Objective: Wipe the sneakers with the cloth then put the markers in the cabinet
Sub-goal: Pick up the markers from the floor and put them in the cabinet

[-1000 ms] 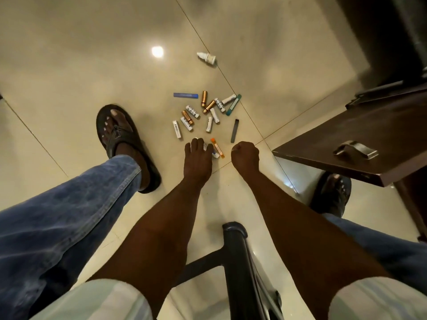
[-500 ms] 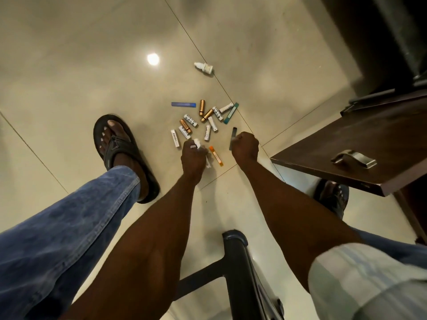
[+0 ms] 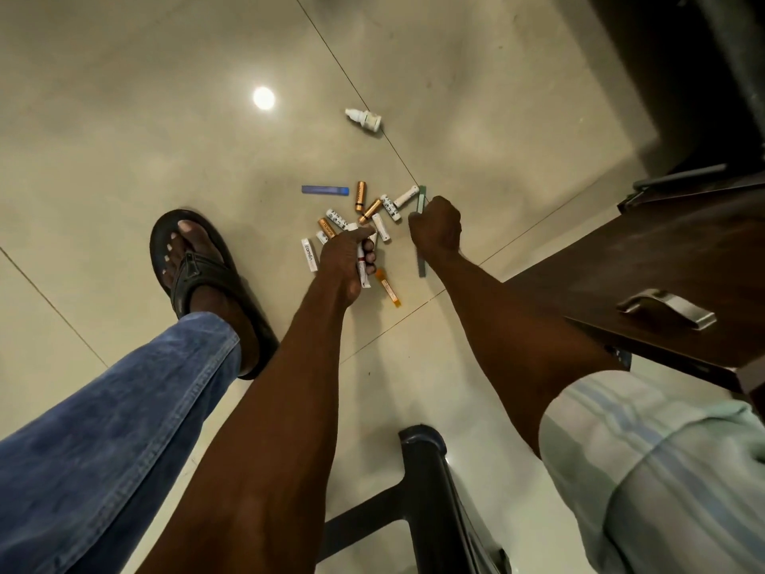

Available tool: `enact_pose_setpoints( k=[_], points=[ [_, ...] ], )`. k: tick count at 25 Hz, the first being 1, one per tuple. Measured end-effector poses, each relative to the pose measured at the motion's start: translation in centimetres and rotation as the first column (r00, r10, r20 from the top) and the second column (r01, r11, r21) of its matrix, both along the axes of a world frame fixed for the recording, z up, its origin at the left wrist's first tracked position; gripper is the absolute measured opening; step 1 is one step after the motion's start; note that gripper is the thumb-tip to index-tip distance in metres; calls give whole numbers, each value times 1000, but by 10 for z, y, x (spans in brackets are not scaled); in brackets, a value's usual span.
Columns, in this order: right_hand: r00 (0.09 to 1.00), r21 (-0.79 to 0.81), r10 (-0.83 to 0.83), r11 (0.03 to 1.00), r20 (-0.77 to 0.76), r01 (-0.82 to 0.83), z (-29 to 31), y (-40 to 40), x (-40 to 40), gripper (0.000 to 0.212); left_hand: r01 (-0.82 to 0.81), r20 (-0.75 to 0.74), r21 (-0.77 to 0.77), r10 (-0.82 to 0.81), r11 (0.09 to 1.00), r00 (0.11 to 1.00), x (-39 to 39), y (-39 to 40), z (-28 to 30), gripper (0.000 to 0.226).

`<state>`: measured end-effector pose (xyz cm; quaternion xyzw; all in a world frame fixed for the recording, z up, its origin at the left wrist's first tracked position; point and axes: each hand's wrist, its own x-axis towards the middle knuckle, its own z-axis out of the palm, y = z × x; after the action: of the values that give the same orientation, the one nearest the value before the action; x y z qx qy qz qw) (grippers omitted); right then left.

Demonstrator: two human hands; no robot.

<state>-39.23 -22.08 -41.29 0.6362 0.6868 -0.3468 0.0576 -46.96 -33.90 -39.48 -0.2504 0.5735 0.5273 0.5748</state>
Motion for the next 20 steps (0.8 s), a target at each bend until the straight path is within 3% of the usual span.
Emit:
enact_pose_setpoints(
  k=[2,6,9,11,15,18,20],
  points=[
    [998,-19,-40,999,-46,39,3,7,5,14,10,-16,-25,-10,1000,1000,0,2,2,17],
    [913,-135,-352,934,-207,330,18,12,29,14,-7,-39,-74,4,997,999,2,8,3,19],
    [890,-315,-429,875,-153,367,15,1,50,17,7,-40,-110,-11,994,999,7,10,3,22],
    [928,-339,-359,889,-100,308,8,-8,58,23,8,-31,-130,-12,992,999,9,9,4,23],
    [999,-173,-27,985,-40,20,7,-21,54,23,18,-26,-145,-22,989,999,10,3,3,20],
    [986,-129,157,980,56,-149,6,-29,51,39,29,-27,-157,-34,987,999,9,0,-2,18],
    [958,-114,280,956,60,-272,1,-33,53,35,19,-22,-156,-23,988,1000,9,0,-2,18]
  ],
)
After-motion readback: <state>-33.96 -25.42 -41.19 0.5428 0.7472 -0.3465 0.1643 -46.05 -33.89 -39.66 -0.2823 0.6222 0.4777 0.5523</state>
